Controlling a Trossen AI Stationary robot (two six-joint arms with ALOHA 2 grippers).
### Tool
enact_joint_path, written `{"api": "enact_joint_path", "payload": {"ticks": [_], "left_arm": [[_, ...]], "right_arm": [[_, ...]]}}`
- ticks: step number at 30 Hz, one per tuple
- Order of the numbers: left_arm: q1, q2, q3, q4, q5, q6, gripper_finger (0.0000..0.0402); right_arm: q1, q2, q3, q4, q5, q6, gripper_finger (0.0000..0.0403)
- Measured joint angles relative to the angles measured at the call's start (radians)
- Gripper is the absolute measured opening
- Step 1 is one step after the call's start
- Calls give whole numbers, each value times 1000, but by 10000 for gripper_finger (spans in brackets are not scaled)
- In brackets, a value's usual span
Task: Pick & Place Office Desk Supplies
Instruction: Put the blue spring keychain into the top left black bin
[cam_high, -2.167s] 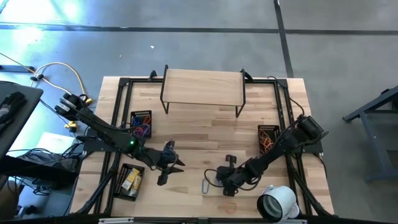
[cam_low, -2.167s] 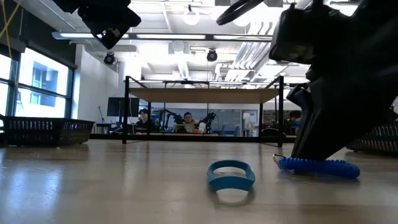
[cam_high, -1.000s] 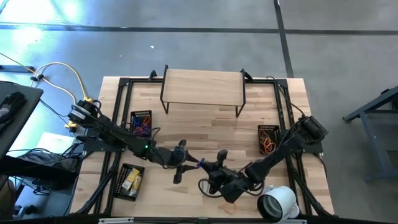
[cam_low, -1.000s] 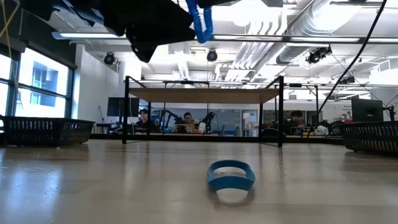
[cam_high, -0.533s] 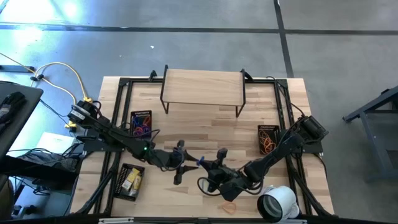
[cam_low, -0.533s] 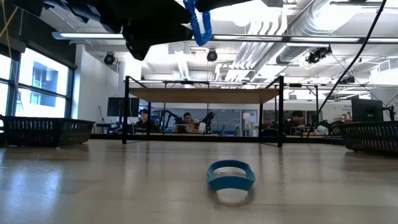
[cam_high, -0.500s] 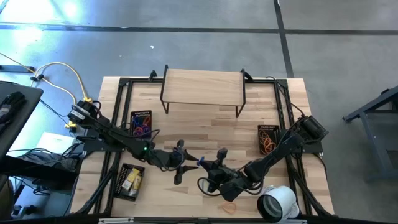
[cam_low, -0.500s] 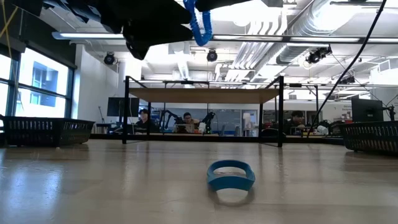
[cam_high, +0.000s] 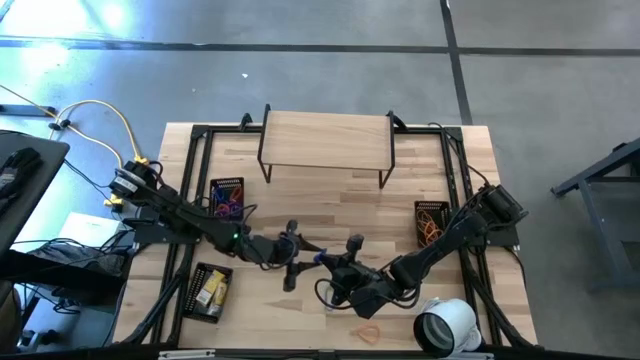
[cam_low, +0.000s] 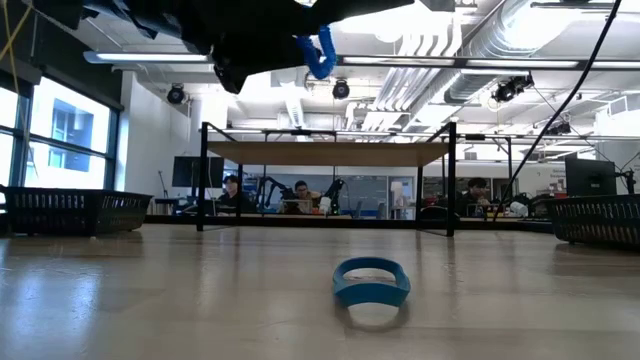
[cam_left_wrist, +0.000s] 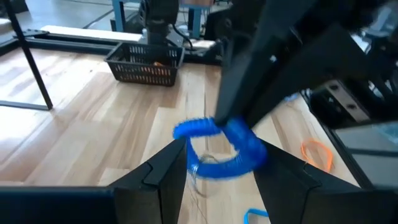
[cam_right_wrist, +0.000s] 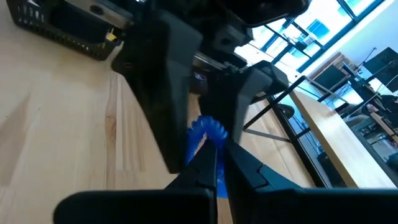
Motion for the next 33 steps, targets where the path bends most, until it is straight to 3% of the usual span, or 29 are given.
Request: {"api": "enact_joint_path", "payload": {"ticks": [15, 25, 29, 33], "left_arm": [[23, 0, 0, -31, -1, -28, 170], [22, 0, 0, -34, -83, -28, 165], [15, 0, 0, -34, -87, -28, 125], [10, 0, 0, -34, -89, -25, 49]], "right_arm": [[8, 0, 0, 0, 51, -7, 3], [10, 0, 0, 0, -12, 0, 3], [9, 0, 0, 0, -122, 2, 11], [9, 0, 0, 0, -129, 9, 49]]}}
